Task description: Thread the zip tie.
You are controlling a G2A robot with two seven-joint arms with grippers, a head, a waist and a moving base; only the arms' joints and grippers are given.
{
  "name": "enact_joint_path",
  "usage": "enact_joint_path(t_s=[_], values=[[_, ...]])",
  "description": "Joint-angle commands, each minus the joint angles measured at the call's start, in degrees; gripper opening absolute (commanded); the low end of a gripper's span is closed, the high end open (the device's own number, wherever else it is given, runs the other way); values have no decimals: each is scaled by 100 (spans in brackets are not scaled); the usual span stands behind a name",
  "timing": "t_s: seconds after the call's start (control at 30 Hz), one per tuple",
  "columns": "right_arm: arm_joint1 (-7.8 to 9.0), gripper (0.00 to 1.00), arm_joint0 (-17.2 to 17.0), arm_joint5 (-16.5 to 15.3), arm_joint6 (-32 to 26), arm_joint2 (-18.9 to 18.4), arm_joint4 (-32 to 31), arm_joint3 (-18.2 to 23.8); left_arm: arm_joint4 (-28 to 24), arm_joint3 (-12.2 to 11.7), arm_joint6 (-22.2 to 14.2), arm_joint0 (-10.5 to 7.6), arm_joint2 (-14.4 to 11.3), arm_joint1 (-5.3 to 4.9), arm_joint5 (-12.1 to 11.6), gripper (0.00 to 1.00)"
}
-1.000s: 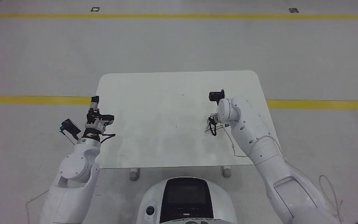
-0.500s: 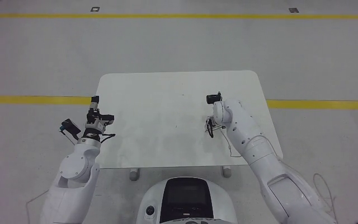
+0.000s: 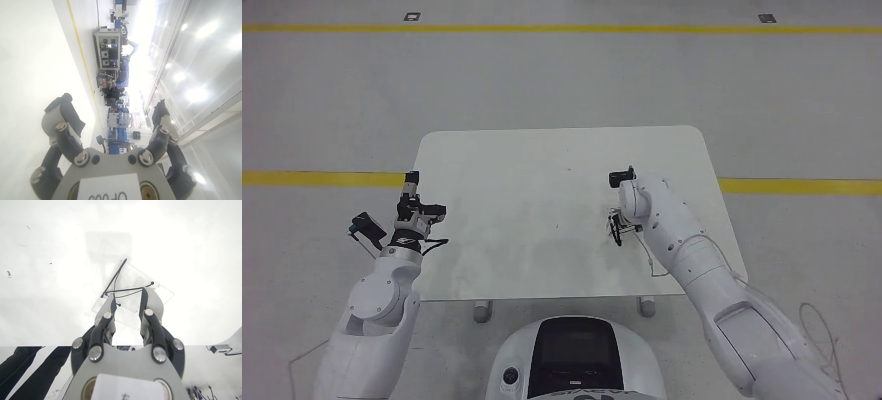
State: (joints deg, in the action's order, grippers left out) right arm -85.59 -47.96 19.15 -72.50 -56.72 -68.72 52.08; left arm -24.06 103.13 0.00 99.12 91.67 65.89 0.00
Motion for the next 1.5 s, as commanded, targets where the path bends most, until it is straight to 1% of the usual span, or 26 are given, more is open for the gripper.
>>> enact_joint_path(t_s=[0.0,0.1,0.27,0.4,0.5,0.63,0.73,0.9,1.0,1.07,1.17,1.23,1.33,1.47], values=[[-25,27,62,33,-1,7,30,-139,0,0,0,0,0,0,0,100],[-92,28,162,33,33,-19,55,-388,0,0,0,0,0,0,0,100],[-222,24,281,33,124,-64,116,-719,0,0,0,0,0,0,0,100],[-306,24,346,33,199,-74,123,-920,0,0,0,0,0,0,0,100],[-358,21,391,33,340,-117,73,-1065,0,0,0,0,0,0,0,100],[-431,24,421,33,515,-266,-16,-1236,0,0,0,0,0,0,0,100],[-487,27,439,33,535,-366,-134,-1334,0,0,0,0,0,0,0,100],[-571,27,449,33,498,-511,-317,-1430,0,0,0,0,0,0,0,100],[-615,24,441,33,516,-616,-403,-1483,0,0,0,0,0,0,0,100],[-645,20,442,33,523,-683,-466,-1533,0,0,0,0,0,0,0,100],[-683,11,444,33,533,-760,-548,-1591,0,0,0,0,0,0,0,100],[-710,1,445,33,538,-816,-611,-1625,0,0,0,0,0,0,0,100],[-742,0,444,33,537,-893,-700,-1632,0,0,0,0,0,0,0,100],[-764,0,401,33,503,-989,-858,-1503,0,0,0,0,0,0,0,100]])
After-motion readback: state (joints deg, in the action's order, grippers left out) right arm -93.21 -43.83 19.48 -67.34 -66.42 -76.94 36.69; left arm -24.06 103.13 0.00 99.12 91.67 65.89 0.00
